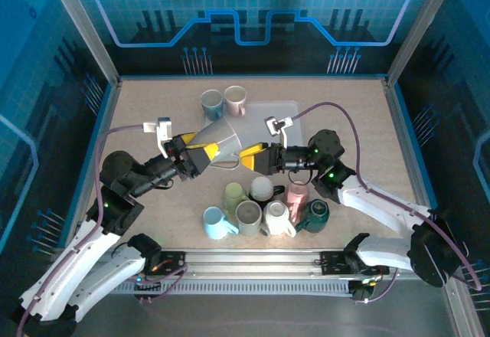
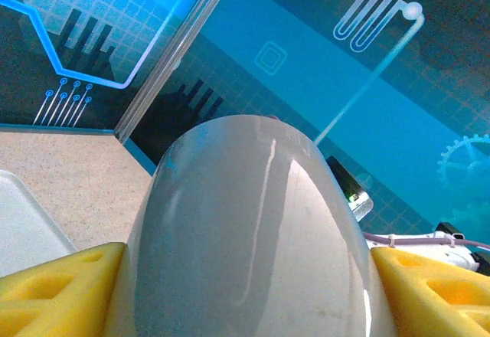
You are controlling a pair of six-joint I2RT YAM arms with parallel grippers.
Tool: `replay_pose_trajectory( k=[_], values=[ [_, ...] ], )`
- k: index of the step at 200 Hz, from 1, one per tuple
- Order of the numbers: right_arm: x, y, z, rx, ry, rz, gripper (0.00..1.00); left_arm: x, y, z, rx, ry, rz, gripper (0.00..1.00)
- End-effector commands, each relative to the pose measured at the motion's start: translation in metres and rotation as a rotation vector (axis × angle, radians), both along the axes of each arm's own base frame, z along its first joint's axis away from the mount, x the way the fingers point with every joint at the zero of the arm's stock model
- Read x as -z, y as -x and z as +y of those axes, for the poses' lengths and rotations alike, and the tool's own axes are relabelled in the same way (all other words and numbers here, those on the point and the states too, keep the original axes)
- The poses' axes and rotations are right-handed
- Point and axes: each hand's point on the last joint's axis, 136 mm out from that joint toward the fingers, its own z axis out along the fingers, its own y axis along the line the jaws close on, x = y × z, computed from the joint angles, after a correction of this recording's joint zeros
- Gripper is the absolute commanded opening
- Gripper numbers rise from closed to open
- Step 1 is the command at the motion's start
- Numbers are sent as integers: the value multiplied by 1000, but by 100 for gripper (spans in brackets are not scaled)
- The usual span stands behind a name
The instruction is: Turn the mug right side up
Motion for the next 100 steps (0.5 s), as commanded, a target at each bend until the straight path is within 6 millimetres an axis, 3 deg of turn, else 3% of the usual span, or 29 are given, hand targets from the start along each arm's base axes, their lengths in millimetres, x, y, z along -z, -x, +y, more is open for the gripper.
replay_pose_trajectory(
  k=[1,100],
  values=[
    [-16,8,4,-27,-37,-49,59,-16,10,-1,29,7,-104,57],
    [-6,8,2,-53,-63,-8,46,-10,7,8,-40,-70,-109,57]
  ],
)
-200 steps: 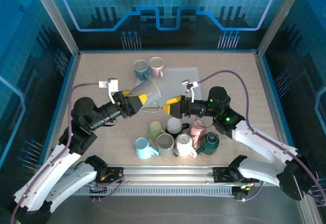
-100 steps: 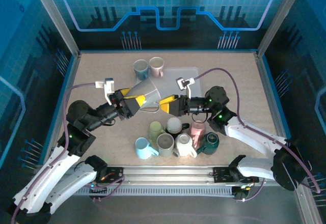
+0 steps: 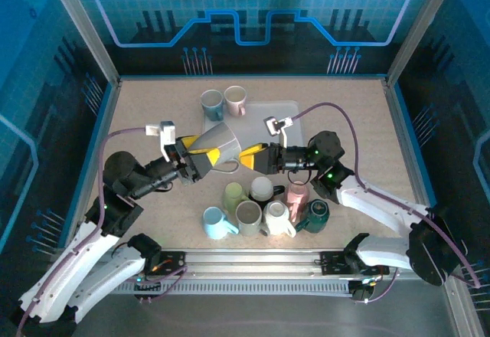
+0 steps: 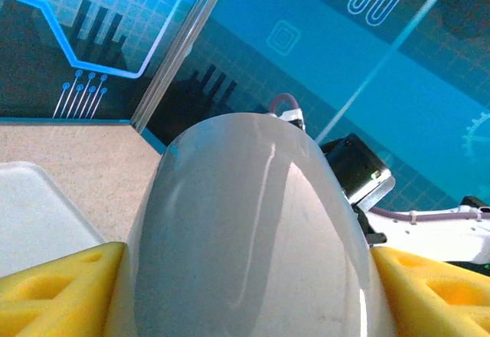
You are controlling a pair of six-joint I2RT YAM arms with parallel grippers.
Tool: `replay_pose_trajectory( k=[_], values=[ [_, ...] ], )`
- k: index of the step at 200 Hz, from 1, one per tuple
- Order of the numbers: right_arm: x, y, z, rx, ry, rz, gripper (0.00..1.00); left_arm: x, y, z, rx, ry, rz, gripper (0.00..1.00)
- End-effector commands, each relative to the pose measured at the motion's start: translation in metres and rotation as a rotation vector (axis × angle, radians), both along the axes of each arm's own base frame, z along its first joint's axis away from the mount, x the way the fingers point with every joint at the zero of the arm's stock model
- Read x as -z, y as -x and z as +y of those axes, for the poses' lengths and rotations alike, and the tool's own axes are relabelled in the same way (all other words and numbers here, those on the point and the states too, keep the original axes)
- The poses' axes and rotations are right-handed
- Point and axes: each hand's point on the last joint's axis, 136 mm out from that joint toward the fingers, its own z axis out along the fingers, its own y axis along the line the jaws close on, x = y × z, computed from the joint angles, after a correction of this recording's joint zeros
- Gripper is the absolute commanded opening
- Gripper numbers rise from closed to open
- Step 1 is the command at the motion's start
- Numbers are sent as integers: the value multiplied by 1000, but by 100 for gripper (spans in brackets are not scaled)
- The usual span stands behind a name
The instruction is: Turn the mug right side up
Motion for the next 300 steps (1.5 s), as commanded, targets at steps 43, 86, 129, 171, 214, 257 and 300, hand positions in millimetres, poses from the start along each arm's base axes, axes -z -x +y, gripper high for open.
replay_pose_trajectory(
  k=[43,86,129,171,214,257,300],
  values=[
    [4,10,11,-60,-17,-2,44,-25,6,6,-21,16,-102,57],
    [11,15,29,-100,0,13,41,-18,1,8,-46,0,-87,57],
    [11,6,33,-71,-38,62,32,-6,-2,5,-45,-33,-71,57],
    [7,-4,40,-86,-93,123,22,6,-4,1,-23,-42,-53,56],
    [12,-9,41,-92,-109,149,21,16,-3,-2,-9,-51,-33,56],
    [14,-9,42,-100,-111,155,37,27,-3,-4,3,-62,1,55],
    [22,-16,42,-66,-90,165,17,35,-3,-5,8,-65,20,56]
  ],
)
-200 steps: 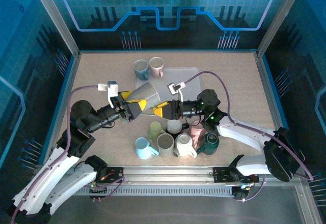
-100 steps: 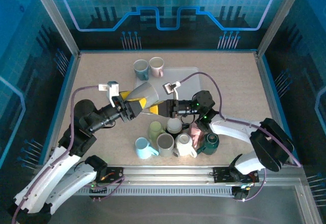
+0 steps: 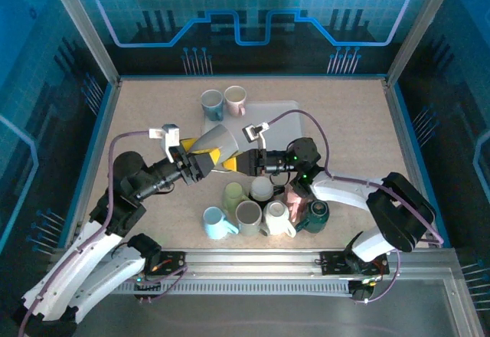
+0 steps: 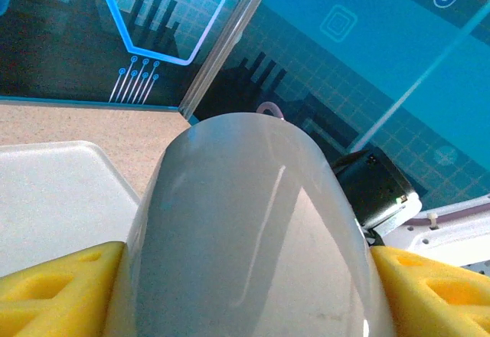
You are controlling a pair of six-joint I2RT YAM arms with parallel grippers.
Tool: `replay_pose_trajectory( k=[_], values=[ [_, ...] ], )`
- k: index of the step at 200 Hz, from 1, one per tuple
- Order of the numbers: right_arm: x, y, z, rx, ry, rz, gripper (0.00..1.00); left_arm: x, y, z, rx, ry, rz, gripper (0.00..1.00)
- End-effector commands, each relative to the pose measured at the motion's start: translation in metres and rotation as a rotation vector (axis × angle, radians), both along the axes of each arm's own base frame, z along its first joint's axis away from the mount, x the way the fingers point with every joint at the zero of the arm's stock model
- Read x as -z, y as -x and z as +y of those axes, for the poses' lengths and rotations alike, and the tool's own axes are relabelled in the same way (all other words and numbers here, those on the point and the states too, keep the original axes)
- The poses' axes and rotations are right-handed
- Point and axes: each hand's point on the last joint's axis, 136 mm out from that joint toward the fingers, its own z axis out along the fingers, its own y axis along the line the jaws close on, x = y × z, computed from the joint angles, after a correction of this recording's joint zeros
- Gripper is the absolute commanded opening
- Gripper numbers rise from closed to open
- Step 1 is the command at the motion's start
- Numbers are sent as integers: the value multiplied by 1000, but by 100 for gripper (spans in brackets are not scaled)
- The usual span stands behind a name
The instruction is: Turn the mug right side up
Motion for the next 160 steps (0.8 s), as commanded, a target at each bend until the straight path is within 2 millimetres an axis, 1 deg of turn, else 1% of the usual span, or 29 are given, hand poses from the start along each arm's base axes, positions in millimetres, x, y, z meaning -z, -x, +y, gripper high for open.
replay_pose_trajectory(
  k=[1,11,20,26,32,50,62,64,71,89,96,97,105,109,113,127,130,131,133,142,160],
  values=[
    [-16,-11,-1,61,-48,-29,16,0,15,-11,95,10,-22,56],
    [-13,-13,-2,72,-39,-27,8,0,15,-11,99,10,-18,56],
    [-12,-15,-2,81,-31,-23,4,0,17,-11,104,9,-15,57],
    [-12,-15,-3,85,-29,-24,2,1,17,-11,105,7,-13,60],
    [-11,-17,-4,91,-24,-22,0,1,18,-10,103,5,-11,65],
    [-8,-24,-10,124,-5,-19,0,2,19,-5,73,-5,-4,84],
    [-3,-32,-16,158,21,-15,0,1,19,3,35,-20,1,98],
    [-2,-33,-17,163,26,-15,0,1,19,4,28,-24,2,99],
    [3,-38,-22,184,49,-12,0,1,19,10,-6,-42,3,99],
    [17,-53,-37,251,136,-6,0,10,17,28,-105,-122,49,99],
    [25,-60,-45,289,199,1,0,13,17,34,-132,-153,64,99],
    [29,-62,-47,302,222,1,0,13,18,35,-136,-157,65,99],
    [34,-67,-55,342,278,-13,0,18,20,41,-152,-190,78,99],
    [40,-71,-63,383,340,-33,0,20,22,43,-159,-201,82,99],
    [41,-73,-67,403,368,-50,0,22,23,45,-163,-209,85,99],
    [53,-82,-87,502,551,-117,0,31,28,53,-186,-254,110,99],
    [60,-83,-92,518,594,-126,0,32,29,55,-191,-261,114,99],
    [54,-85,-92,527,597,-139,0,33,30,55,-192,-263,116,99],
    [50,-87,-95,542,610,-156,0,34,30,56,-194,-269,119,99],
    [53,-97,-110,608,719,-193,0,43,33,60,-203,-296,142,99],
    [52,-113,-132,708,852,-251,0,59,38,66,-211,-339,185,99]
  ],
)
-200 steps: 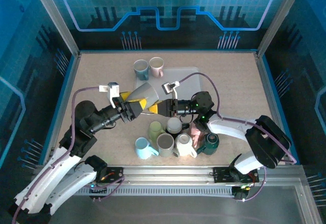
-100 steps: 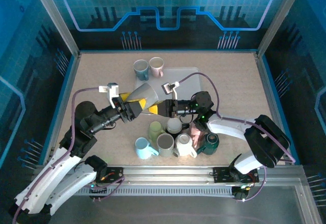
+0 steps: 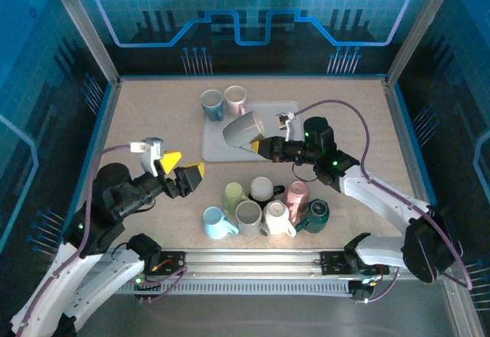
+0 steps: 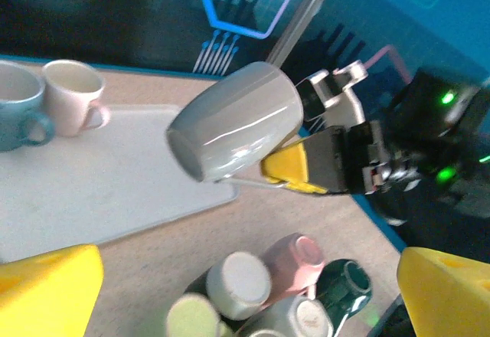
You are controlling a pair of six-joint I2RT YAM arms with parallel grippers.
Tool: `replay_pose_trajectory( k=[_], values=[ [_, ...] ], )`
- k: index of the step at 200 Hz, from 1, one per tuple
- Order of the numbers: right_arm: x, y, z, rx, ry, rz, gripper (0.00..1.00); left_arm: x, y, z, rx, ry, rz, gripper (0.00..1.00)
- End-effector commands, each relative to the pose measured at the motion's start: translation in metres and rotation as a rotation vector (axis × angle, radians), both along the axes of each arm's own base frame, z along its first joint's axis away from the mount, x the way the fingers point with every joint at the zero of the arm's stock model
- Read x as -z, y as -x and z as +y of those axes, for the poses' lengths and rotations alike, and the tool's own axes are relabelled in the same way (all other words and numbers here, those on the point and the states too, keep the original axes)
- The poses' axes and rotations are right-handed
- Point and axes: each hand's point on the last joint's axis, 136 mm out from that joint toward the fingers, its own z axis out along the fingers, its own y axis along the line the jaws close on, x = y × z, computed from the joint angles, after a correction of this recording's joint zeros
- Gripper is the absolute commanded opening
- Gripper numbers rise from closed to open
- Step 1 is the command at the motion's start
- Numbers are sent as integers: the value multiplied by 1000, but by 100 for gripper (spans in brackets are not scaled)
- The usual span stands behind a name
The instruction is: Turn the mug right side up
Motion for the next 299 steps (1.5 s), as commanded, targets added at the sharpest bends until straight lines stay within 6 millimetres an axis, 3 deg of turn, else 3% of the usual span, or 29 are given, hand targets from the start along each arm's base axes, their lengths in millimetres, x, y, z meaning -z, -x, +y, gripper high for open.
replay_pose_trajectory(
  k=[1,30,65,110,169,229,247,248,253,299],
  values=[
    [-4,-25,-50,168,373,-170,0,37,10,17,-44,-138,102,99],
    [-3,-55,-75,292,564,-255,0,57,18,21,-32,-177,150,99],
    [11,-99,-82,345,792,-287,0,65,23,18,-6,-189,152,99],
    [54,-161,-75,347,977,-236,0,66,23,15,8,-174,142,99],
    [114,-218,-65,296,1040,-86,0,67,25,14,18,-178,137,99],
    [148,-250,-57,286,1058,-30,0,72,22,10,28,-193,164,99],
    [145,-255,-56,298,1045,-32,0,72,23,9,37,-191,164,99],
    [155,-255,-55,290,1054,-19,0,72,23,9,37,-191,164,99],
    [160,-256,-56,289,1055,-11,0,72,23,9,37,-191,165,99],
    [166,-263,-50,286,1040,13,1,75,21,9,33,-199,174,99]
  ],
)
